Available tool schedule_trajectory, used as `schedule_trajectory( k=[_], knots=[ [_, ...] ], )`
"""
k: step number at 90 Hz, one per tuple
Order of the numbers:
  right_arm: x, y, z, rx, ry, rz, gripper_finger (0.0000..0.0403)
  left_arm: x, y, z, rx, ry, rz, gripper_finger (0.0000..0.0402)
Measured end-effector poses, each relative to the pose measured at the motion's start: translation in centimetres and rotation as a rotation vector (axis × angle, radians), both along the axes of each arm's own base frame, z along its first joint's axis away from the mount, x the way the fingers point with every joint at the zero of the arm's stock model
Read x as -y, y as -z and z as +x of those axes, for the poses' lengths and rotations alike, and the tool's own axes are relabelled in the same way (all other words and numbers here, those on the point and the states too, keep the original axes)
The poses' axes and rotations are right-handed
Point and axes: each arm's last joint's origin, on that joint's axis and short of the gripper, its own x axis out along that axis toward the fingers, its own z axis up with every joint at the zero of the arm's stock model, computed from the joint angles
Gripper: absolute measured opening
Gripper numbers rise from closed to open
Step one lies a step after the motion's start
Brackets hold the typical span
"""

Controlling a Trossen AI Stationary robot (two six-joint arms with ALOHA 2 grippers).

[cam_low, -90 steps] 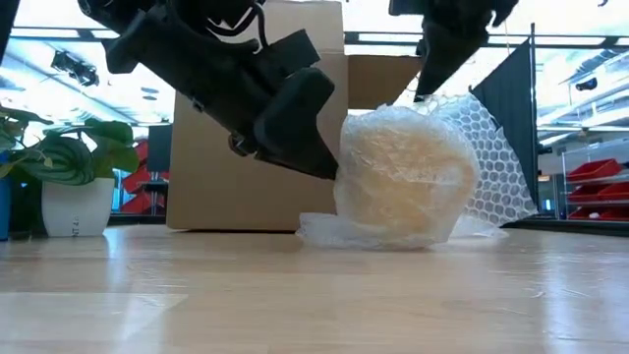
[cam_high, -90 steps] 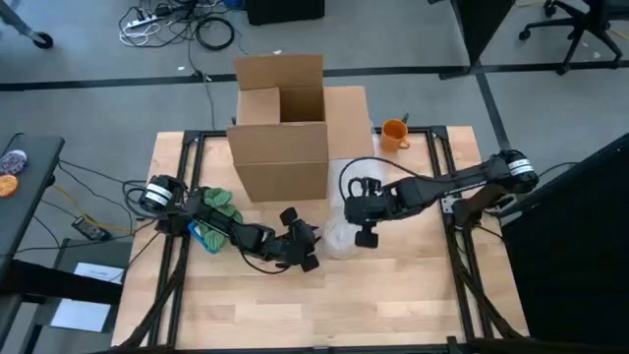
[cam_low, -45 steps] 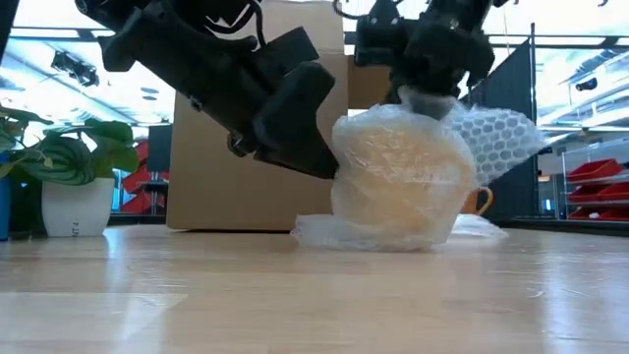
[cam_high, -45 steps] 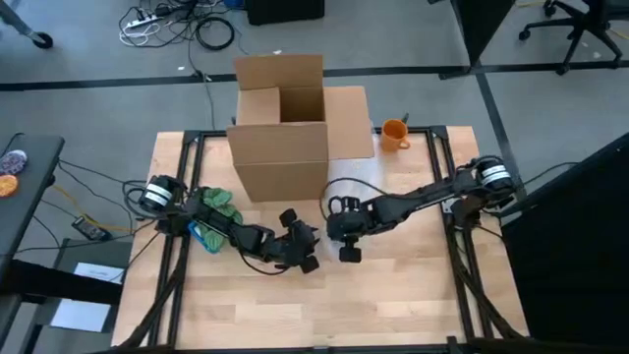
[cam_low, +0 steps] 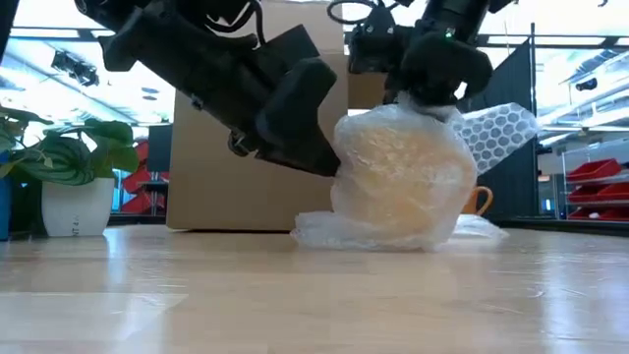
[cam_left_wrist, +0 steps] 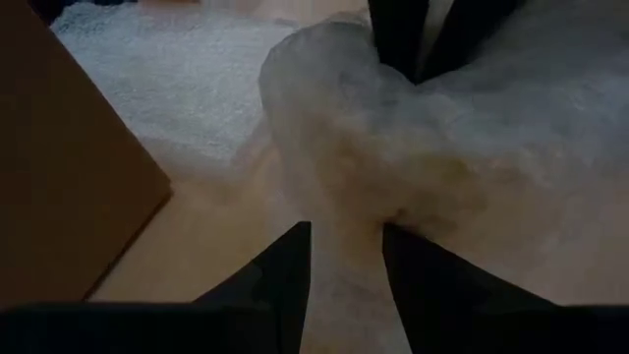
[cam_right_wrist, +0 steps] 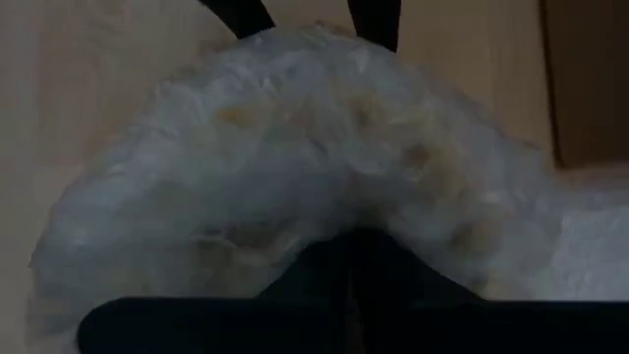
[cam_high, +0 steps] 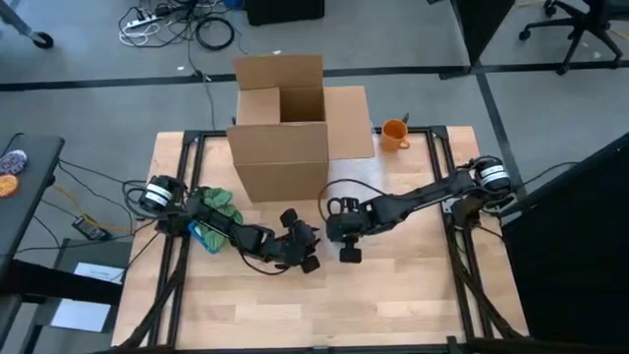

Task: Wrap mug
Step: Wrap the yellow mug with the bubble wrap

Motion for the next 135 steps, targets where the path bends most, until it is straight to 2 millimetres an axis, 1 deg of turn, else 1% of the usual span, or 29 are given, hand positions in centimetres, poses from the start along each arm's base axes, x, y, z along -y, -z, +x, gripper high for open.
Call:
schedule_trajectory(
  k=[10,29,56,69,75,84,93,116,125,135],
  knots=[
    [0.1,-1.8,-0.7,0.047,-0.003,0.015,0.0,0.0,0.0,0.0,-0.002,-0.002,0.002,0.0117],
    [0.3,-3.9,-1.7,0.108,-0.002,0.025,0.0,0.0,0.0,0.0,-0.006,0.0,0.006,0.0117],
    [0.7,-6.5,-3.2,0.184,0.007,0.039,0.0,-0.1,0.1,0.0,-0.012,0.0,0.009,0.0117],
    [0.7,-6.7,-3.3,0.193,0.009,0.04,0.0,-0.1,0.1,0.0,-0.013,0.0,0.01,0.0117],
    [0.8,-6.5,-3.3,0.193,0.016,0.03,0.0,-0.1,0.1,0.0,-0.013,0.0,0.01,0.0117],
    [0.9,-5.5,-3.1,0.169,0.049,-0.024,0.0,0.0,0.1,0.0,-0.013,0.001,0.01,0.0117],
    [0.8,-4.4,-2.5,0.142,0.054,-0.029,0.0,0.0,0.0,0.0,-0.011,0.001,0.009,0.0117],
    [-0.4,0.4,0.2,0.038,-0.018,0.061,0.0,0.0,0.1,-0.1,-0.017,0.002,0.011,0.0117],
    [-0.7,2.2,0.8,-0.015,-0.029,0.051,0.0,0.0,0.2,-0.1,-0.021,0.003,0.013,0.0117],
    [-0.8,3.3,1.1,-0.055,-0.031,0.048,0.0,0.0,0.2,-0.1,-0.021,0.001,0.013,0.0117]
  ],
)
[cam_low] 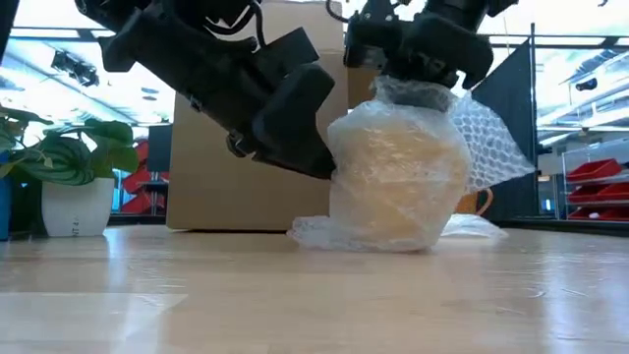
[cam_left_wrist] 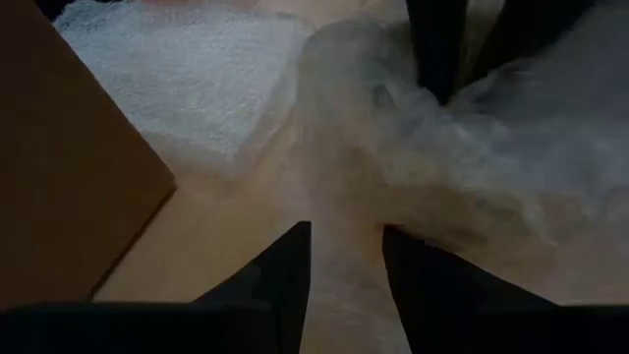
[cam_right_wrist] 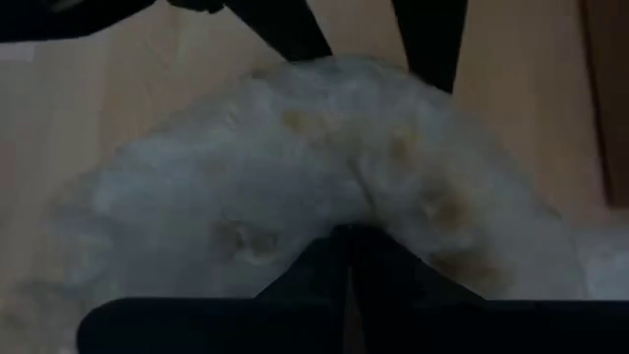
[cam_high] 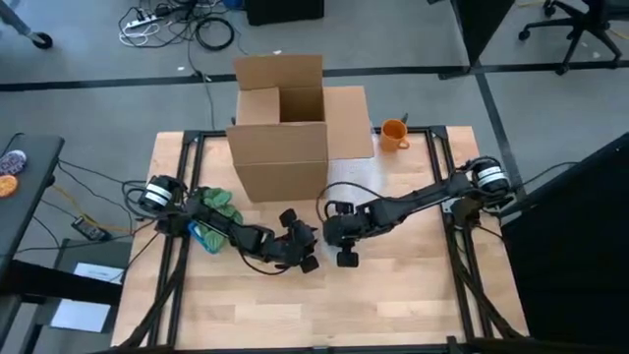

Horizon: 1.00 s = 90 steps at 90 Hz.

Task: Wrap mug
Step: Wrap the yellow mug with the bubble wrap

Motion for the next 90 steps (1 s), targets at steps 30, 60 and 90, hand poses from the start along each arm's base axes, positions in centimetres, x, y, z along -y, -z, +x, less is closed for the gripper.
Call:
schedule_trajectory(
  k=[30,60,90],
  knots=[
    [0.3,-0.9,-0.4,0.018,0.0,-0.026,0.0,0.0,-0.1,0.1,0.009,-0.001,-0.003,0.0117],
    [0.4,-2.5,-1.1,0.058,0.001,-0.027,0.0,0.0,0.0,0.0,0.005,-0.001,-0.002,0.0117],
    [0.8,-6.5,-2.8,0.174,0.006,-0.008,0.0,0.0,0.0,0.0,0.0,-0.001,-0.001,0.0117]
  ],
)
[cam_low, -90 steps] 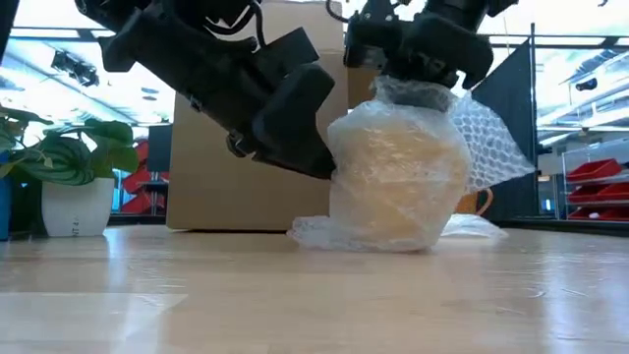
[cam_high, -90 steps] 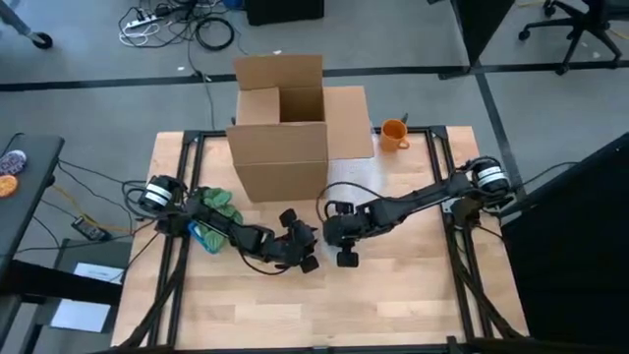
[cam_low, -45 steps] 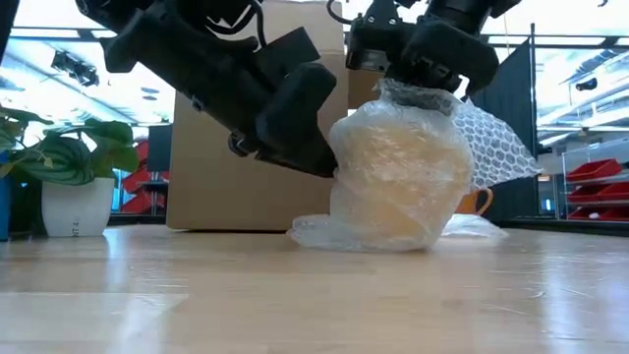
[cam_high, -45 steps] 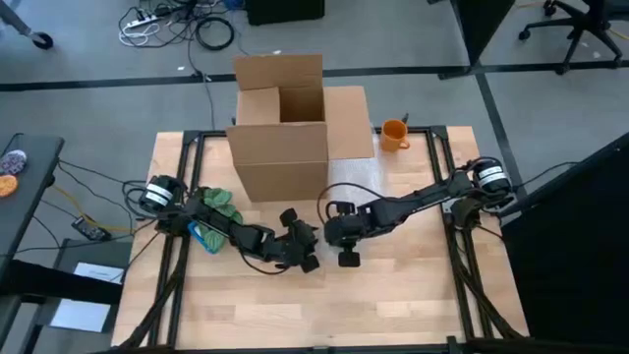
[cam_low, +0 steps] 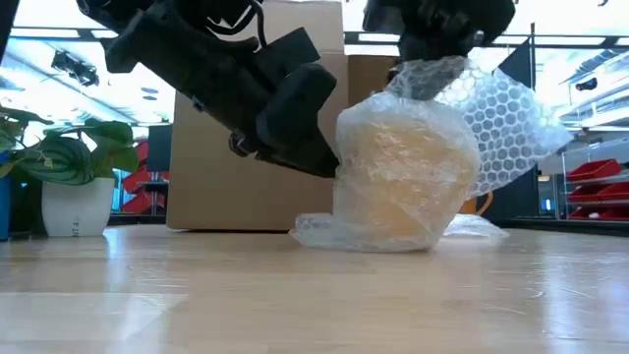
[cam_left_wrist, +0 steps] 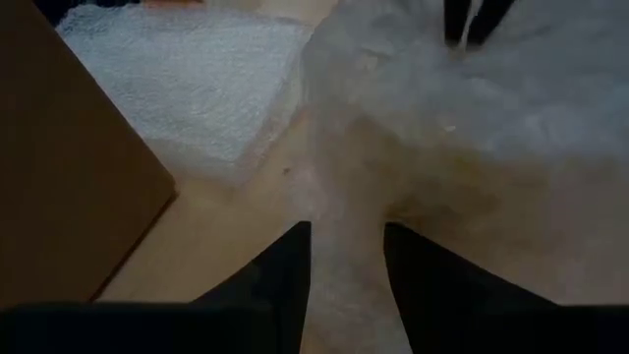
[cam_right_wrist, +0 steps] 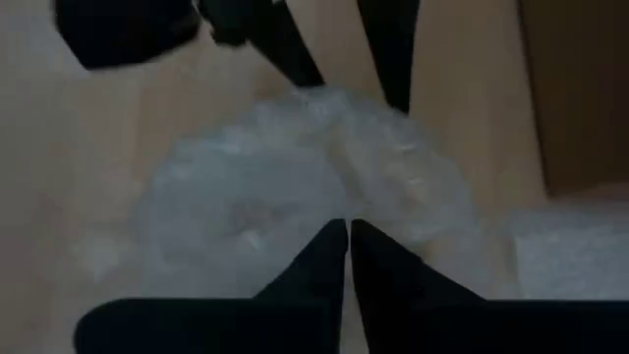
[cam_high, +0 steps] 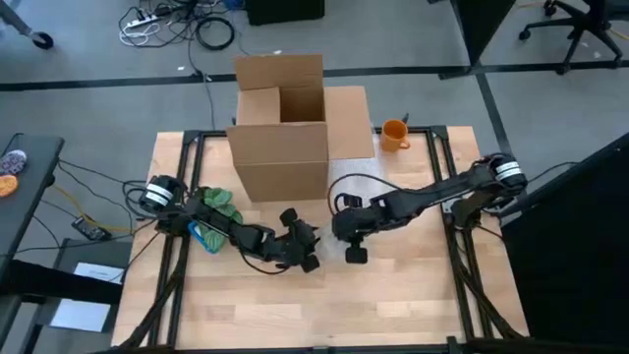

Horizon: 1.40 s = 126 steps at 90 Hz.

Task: Wrap mug
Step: Wrap the yellow mug with the bubble wrap

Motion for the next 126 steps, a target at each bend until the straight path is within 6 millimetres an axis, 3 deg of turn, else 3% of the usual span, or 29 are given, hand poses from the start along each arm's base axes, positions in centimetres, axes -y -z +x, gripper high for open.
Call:
schedule_trajectory(
  k=[22,55,89,126],
  knots=[
    [-0.9,-1.8,-1.1,0.045,-0.073,0.063,0.0,0.0,0.1,0.0,-0.007,0.0,0.002,0.0117],
    [-3.0,-2.0,-1.8,0.045,-0.151,0.07,0.0,0.0,0.0,0.0,-0.005,-0.001,0.0,0.0117],
    [-2.4,0.5,-2.6,-0.022,-0.121,0.047,0.0,0.0,0.0,0.0,-0.003,-0.001,-0.001,0.0117],
    [-1.8,0.0,-1.5,0.097,-0.097,0.03,0.0,0.0,-0.1,0.1,0.019,-0.002,-0.006,0.0117]
  ],
)
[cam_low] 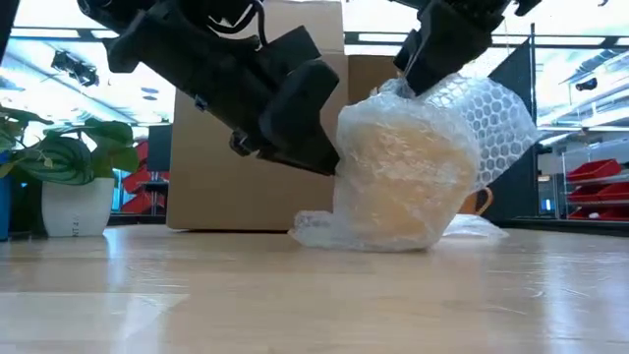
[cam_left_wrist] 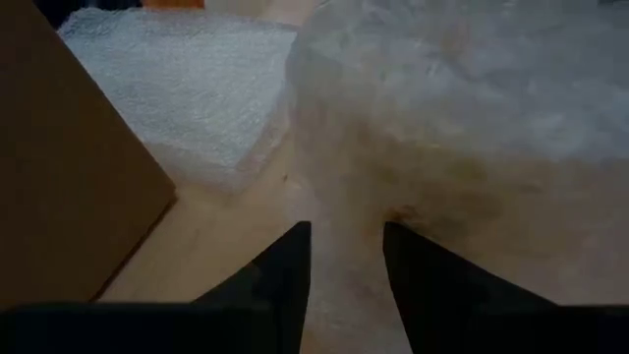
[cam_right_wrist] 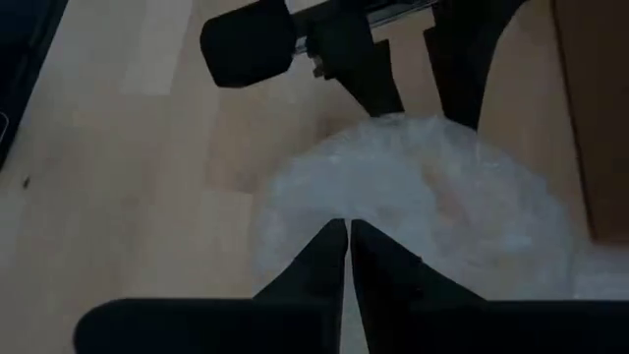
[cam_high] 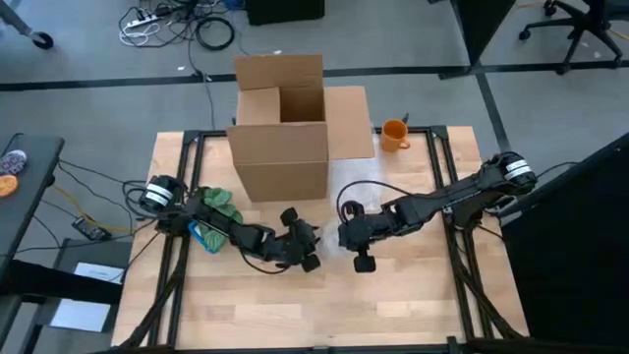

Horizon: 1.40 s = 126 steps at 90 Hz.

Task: Wrap mug
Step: Wrap the yellow mug with the bubble wrap

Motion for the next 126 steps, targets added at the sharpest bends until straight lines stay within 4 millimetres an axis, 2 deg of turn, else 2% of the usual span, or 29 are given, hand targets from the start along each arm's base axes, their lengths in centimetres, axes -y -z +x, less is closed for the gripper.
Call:
schedule_trajectory(
  k=[13,33,45,68,84,98,114,126],
  knots=[
    [0.1,0.6,0.5,-0.012,0.003,-0.004,0.0,0.0,-0.1,0.0,0.008,0.0,-0.002,0.0117],
    [0.7,4.7,2.8,-0.103,-0.001,-0.059,0.0,0.0,0.7,0.4,0.024,-0.014,0.004,0.0117],
    [1.1,6.1,3.5,-0.126,0.003,-0.064,0.0,0.1,1.8,0.8,0.03,-0.025,0.013,0.0117],
    [2.5,6.4,3.1,-0.2,0.068,-0.131,0.0,0.1,2.3,1.1,0.037,-0.006,0.015,0.0117],
    [2.4,6.6,3.2,-0.211,-0.014,0.052,0.0,0.1,2.3,1.1,0.034,0.007,0.007,0.0117],
    [3.0,6.6,2.9,-0.235,0.075,-0.046,0.0,0.0,2.2,1.2,0.039,0.007,0.003,0.0117],
    [3.2,6.6,3.2,-0.242,-0.016,0.152,0.0,0.1,2.3,1.2,0.036,0.014,-0.001,0.0117],
    [3.3,6.6,3.2,-0.236,0.009,0.113,0.0,0.1,2.3,1.2,0.03,0.019,-0.001,0.0117]
  ],
)
